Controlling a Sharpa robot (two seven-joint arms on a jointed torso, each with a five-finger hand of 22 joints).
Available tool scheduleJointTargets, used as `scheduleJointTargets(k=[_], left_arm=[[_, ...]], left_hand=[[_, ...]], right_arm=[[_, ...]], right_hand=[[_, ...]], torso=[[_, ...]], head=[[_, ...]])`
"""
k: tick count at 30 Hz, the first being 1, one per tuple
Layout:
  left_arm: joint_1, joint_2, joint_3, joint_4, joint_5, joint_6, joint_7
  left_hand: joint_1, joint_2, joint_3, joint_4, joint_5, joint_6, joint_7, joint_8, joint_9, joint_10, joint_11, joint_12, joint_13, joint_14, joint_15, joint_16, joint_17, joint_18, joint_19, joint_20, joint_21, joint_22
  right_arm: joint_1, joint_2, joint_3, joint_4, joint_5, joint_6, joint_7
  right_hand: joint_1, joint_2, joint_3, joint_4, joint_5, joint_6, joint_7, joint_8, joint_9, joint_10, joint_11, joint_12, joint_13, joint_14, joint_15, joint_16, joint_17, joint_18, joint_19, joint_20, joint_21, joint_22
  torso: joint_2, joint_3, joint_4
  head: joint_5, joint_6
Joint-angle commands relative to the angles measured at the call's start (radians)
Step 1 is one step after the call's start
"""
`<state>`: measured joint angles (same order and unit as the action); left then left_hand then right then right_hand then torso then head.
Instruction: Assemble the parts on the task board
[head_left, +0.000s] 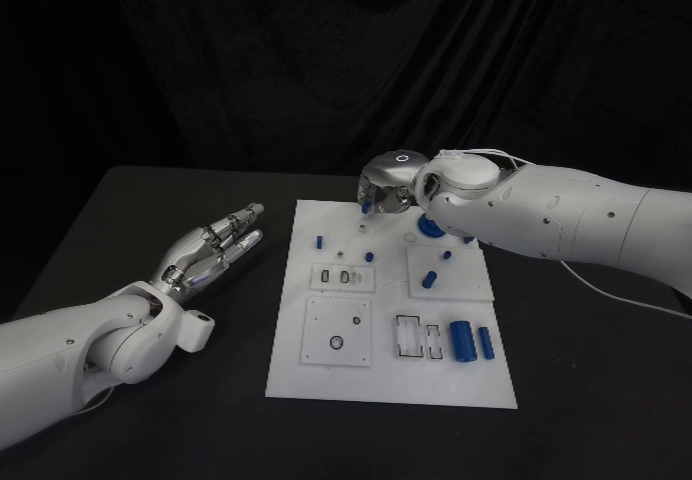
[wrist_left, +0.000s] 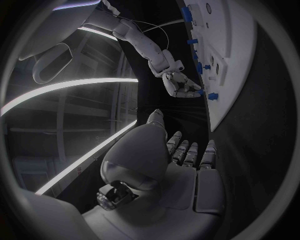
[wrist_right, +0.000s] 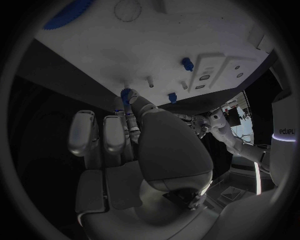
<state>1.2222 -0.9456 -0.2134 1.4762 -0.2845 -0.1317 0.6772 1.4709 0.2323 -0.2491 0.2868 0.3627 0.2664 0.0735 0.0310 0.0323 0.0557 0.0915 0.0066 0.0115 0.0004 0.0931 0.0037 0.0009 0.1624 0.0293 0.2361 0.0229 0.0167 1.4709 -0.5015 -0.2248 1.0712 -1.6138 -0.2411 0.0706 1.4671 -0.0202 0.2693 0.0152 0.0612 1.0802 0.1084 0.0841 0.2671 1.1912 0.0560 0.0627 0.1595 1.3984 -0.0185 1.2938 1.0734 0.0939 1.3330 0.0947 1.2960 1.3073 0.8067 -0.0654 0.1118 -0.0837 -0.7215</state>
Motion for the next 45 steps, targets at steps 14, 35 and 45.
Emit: scheduleJointTargets(k=[14, 35, 45], left_arm=[[0.002, 0.003, 0.001, -0.004, -0.004, 0.014, 0.112], [0.002, 0.004, 0.001, -0.014, -0.003, 0.020, 0.107], [0.002, -0.002, 0.001, -0.014, -0.003, 0.021, 0.108]], left_hand=[[0.009, 0.001, -0.002, -0.003, 0.004, 0.000, 0.004, 0.003, 0.001, 0.000, 0.004, 0.005, 0.001, 0.000, 0.004, -0.004, -0.001, 0.019, 0.000, 0.002, 0.003, 0.001], [0.009, 0.002, -0.001, -0.003, 0.004, 0.000, 0.010, 0.003, 0.001, -0.001, 0.004, 0.005, 0.001, 0.000, 0.006, -0.004, -0.001, 0.019, 0.000, 0.003, 0.003, 0.001], [0.010, 0.002, -0.001, -0.003, 0.004, 0.002, 0.014, 0.003, 0.001, -0.001, 0.003, 0.005, 0.001, 0.000, 0.006, -0.004, -0.001, 0.019, 0.000, 0.004, 0.003, 0.001]], right_arm=[[-0.006, -0.005, 0.000, 0.000, -0.002, 0.024, -0.018], [-0.019, 0.007, 0.000, -0.015, -0.002, 0.056, -0.043], [-0.017, -0.046, 0.004, 0.024, 0.005, -0.096, -0.021]], right_hand=[[0.001, -0.012, 0.010, 0.000, 0.001, -0.009, -0.002, -0.006, -0.001, -0.010, 0.003, -0.003, -0.005, 0.001, 0.004, 0.005, -0.002, -0.015, 0.001, 0.001, -0.009, 0.041], [-0.046, -0.061, -0.013, 0.027, -0.001, -0.375, -0.074, -0.025, -0.118, -0.340, 0.035, -0.002, -0.077, -0.088, 0.021, -0.058, -0.096, 0.007, -0.093, 0.015, -0.129, -0.013], [-0.047, -0.050, -0.072, 0.034, 0.000, -0.400, -0.034, -0.012, -0.147, -0.414, 0.013, 0.013, -0.051, -0.126, 0.012, -0.076, -0.132, 0.019, -0.127, 0.013, -0.185, -0.027]], torso=[[0.000, -0.0002, 0.0001], [0.001, -0.0012, -0.0002], [0.000, -0.0010, 0.0029]], head=[[0.000, -0.007], [0.001, -0.011], [0.003, -0.006]])
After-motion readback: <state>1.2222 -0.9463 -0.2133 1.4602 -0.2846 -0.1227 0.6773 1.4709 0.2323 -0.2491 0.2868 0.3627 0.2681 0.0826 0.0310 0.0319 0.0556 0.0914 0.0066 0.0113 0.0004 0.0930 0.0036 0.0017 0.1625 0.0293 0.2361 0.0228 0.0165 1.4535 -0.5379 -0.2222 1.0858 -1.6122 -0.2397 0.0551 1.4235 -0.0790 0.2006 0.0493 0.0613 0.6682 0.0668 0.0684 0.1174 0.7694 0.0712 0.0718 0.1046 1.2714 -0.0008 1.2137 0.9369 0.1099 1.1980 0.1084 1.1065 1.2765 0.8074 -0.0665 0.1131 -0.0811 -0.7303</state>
